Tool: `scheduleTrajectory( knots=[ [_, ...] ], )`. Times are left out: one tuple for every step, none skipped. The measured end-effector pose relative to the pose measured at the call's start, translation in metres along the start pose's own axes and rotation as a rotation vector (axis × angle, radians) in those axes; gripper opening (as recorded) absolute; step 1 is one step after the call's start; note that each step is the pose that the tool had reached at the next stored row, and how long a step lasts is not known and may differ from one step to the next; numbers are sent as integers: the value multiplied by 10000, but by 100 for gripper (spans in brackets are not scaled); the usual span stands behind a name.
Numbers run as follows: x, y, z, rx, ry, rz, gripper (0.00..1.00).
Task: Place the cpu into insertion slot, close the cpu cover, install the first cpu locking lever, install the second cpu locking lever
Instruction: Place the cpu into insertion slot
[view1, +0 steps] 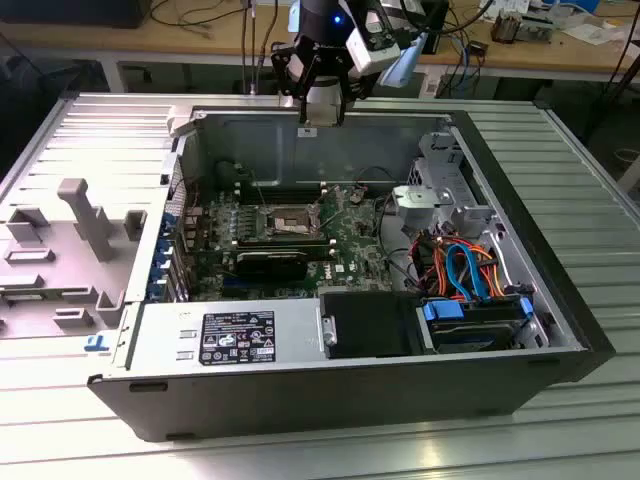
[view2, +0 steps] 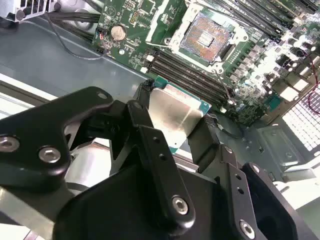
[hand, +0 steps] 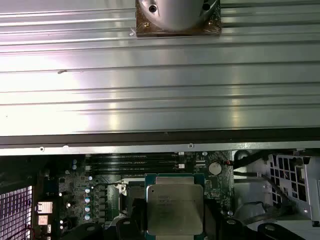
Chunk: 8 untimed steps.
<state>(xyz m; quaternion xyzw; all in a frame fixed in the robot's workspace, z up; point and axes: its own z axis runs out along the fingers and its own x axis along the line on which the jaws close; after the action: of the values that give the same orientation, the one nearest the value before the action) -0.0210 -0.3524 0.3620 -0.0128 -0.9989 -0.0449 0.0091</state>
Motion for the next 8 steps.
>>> scheduleTrajectory(
  knots=[
    [0, 0, 0, 0, -1, 0, 55],
    [0, 0, 0, 0, 0, 0, 55],
    [0, 0, 0, 0, 0, -1, 55],
    [0, 0, 0, 1, 0, 0, 55],
    [0, 0, 0, 0, 0, 0, 55],
    [0, 0, 0, 0, 0, 0, 55],
    [0, 0, 0, 1, 0, 0, 55],
    [0, 0, 0, 0, 0, 0, 55]
  ],
)
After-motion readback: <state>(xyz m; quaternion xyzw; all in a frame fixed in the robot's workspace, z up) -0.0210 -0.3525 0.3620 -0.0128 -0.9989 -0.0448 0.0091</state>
